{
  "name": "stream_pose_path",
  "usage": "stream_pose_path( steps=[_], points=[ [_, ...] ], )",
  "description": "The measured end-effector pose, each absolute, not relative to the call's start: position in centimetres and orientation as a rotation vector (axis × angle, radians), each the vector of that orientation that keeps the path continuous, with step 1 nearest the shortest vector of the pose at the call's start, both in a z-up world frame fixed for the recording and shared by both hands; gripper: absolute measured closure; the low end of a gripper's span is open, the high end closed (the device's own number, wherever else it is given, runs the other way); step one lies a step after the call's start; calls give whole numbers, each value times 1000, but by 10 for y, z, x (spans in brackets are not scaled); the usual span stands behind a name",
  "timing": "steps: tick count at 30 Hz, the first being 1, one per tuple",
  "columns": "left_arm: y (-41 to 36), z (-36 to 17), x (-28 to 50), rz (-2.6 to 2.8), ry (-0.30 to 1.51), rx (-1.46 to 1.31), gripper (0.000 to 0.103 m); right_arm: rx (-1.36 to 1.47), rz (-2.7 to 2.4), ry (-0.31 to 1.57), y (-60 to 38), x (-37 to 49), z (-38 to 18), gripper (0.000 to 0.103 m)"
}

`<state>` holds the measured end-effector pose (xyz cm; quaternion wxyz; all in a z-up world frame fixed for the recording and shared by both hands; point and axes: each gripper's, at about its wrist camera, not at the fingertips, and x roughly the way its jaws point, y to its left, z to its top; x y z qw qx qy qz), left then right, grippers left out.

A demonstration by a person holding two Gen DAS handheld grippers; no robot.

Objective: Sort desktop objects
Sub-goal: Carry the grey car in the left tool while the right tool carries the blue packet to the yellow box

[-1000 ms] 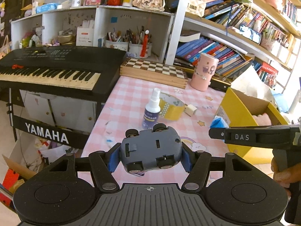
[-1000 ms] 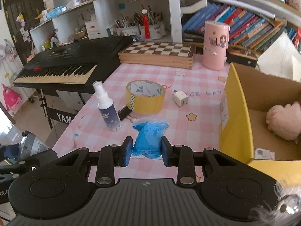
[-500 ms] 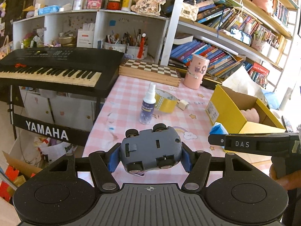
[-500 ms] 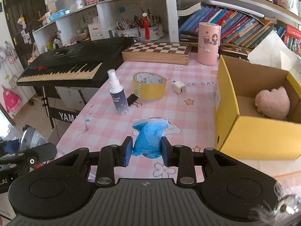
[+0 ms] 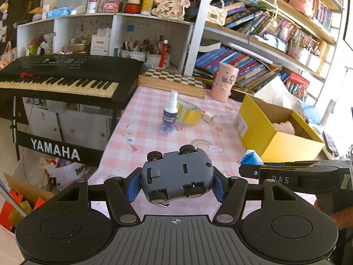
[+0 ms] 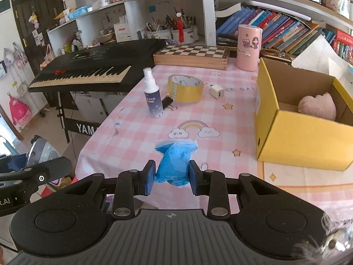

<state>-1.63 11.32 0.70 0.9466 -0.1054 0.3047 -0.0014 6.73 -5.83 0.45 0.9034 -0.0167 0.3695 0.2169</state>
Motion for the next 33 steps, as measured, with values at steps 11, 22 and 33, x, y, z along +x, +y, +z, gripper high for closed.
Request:
stream_pose_path(
  steps=[11, 22, 33],
  points=[
    [91, 2, -29, -82, 647, -192, 40, -12, 407, 783, -80, 38, -2, 73],
    [60, -2, -28, -192, 681, -148, 40, 46, 312, 807, -115, 17, -11, 73],
    [32, -6, -18, -311, 709, -112, 40, 94, 199, 827, -148, 2, -16, 73]
  ],
)
